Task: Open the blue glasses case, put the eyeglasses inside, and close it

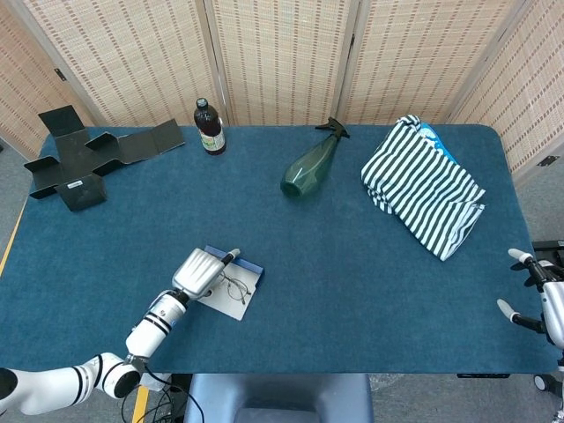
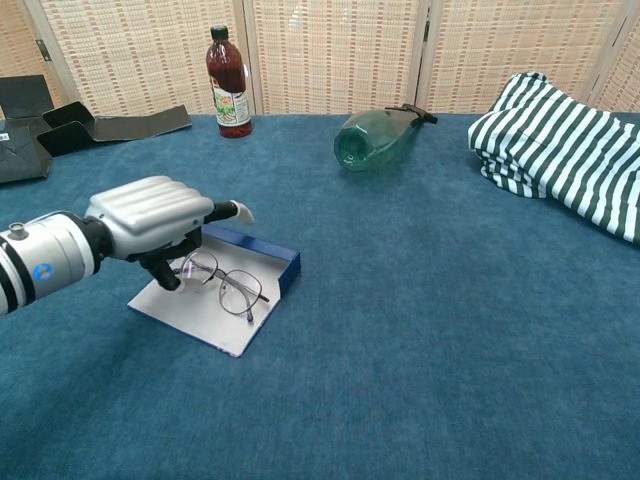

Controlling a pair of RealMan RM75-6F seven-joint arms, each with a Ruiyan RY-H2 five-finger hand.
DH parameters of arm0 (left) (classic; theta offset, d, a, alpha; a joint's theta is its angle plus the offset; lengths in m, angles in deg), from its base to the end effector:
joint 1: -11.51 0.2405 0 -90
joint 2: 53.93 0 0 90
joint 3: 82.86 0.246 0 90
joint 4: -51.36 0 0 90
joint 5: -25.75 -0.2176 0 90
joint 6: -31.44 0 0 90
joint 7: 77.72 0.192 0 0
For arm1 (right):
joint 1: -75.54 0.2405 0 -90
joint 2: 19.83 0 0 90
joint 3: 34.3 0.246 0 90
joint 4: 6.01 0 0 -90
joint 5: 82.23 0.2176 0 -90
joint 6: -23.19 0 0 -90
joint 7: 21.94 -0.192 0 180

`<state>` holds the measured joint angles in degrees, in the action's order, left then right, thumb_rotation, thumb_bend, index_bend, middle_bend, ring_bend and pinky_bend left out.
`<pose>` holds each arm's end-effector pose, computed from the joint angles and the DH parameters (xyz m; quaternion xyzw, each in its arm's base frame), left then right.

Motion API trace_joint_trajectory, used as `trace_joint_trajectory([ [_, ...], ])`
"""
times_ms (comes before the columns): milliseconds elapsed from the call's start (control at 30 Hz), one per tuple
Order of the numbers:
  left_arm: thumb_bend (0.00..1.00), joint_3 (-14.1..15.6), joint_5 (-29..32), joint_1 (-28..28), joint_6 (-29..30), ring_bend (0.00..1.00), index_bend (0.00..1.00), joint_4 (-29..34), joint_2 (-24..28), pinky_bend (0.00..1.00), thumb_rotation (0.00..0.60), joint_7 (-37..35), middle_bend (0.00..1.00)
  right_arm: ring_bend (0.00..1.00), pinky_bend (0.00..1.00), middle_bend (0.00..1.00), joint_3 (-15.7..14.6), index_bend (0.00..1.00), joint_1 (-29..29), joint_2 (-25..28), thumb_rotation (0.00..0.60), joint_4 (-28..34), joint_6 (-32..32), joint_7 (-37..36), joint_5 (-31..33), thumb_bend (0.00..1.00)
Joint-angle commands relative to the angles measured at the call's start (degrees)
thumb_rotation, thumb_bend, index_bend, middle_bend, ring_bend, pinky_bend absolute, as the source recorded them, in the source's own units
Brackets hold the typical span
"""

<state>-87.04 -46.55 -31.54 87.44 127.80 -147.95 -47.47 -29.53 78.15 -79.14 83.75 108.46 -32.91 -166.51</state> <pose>-0.1358 0.3642 -0.0774 -0.8213 -0.2259 -0.3055 0.4257 -0.3295 -0.2244 0.1899 0.5538 -0.4093 0.4073 0.5999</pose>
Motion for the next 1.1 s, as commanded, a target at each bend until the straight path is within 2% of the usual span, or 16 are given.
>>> trace_joint_trajectory([
  [33,0.3,-0.9,1.22,-0.54,-1.14,0.98,0.16,-1.35,-1.02,1.0,0.6,-0.56,0.92,0.5,0.28,0.35,-0.04,0.18,0.0,-0.02,0.6,-0.05,-0.07,-0.02,0.0,0.2],
  [300,0.3,-3.33,4.37,-1.68,-2.82,0.98,0.16,-4.45,-2.89,1.0,0.6,-1.24,0.92,0.5,0.28,0.35,-0.06,0.18,-0.16,-0.05,0.6,-0.19,-0.06,-0.17,0.18,0.2],
  [733,0.3,-5.06,6.95,-2.68,-2.73,0.98,0.17,-7.25,-3.76,1.0,0.6,0.38,0.92,0.5,0.28,0.35,0.05,0.18,-0.25,-0.12,0.6,-0.3,0.13,-0.35,0.16,0.2],
  [867,0.3,-4.59,6.27,-1.73,-1.31,0.98,0.17,-4.51,-1.81,1.0,0.6,0.0,0.92,0.5,0.28,0.35,0.05,0.18,-0.25,-0.09,0.6,-0.34,0.1,-0.39,0.15,0.2],
  [1100,0.3,-0.76,-0.37,1.74,4.02,0.98,0.17,4.11,4.7,1.0,0.6,-1.72,0.92,0.5,0.28,0.35,0.11,0.18,0.07,-0.21,0.6,-0.28,0.06,-0.53,-0.41,0.2],
])
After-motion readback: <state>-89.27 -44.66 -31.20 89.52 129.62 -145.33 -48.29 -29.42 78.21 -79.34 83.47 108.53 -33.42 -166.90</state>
